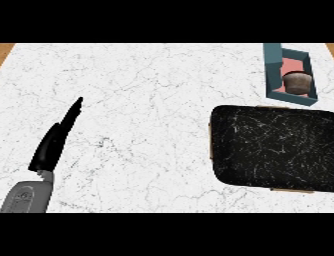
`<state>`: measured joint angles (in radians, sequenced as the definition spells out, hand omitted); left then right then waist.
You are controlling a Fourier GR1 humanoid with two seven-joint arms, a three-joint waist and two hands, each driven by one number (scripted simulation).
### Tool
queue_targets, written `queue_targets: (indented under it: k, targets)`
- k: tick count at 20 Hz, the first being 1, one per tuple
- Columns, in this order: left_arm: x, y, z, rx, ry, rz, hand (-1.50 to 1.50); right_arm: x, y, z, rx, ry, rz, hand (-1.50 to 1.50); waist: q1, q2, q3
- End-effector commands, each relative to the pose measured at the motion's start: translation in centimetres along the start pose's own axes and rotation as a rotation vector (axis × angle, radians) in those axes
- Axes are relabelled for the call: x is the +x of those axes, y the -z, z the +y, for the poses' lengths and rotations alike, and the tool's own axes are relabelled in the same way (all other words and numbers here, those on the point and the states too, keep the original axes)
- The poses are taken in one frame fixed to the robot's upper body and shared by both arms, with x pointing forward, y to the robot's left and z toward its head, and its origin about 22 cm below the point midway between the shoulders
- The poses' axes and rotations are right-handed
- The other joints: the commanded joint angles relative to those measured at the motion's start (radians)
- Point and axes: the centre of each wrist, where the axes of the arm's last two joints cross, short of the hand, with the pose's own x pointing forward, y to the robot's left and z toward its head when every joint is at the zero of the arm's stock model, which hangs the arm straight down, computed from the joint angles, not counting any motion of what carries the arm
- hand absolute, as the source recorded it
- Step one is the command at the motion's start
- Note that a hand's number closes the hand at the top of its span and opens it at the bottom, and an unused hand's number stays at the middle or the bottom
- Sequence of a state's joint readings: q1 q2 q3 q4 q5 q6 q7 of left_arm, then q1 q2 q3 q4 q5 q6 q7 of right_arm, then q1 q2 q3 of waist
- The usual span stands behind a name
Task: Pick the cupcake from the tray and place it in the cardboard box
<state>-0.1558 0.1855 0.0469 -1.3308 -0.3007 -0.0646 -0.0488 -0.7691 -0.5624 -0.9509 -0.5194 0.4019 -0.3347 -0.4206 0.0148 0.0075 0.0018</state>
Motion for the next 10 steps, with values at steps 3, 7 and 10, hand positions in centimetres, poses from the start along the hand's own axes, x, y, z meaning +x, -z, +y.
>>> queue_targets:
  k: [3,7,10]
  targets:
    - [-1.6,-1.8,1.1,-0.002,-0.010,-0.017,0.00,-2.5,1.0,-6.3,-0.046,0.008,-0.012,-1.50,0.003,-0.001,0.000]
    - [2.0,0.2,-0.6,-0.004,-0.003,-0.019,0.00,-3.8,0.2,-6.6,-0.032,-0.019,-0.023,-1.50,-0.001,-0.003,0.000]
    - [1.2,-0.6,1.8,-0.026,-0.013,0.000,0.00,-5.7,-1.0,-7.5,0.002,-0.042,-0.020,-1.50,0.003,-0.002,0.000]
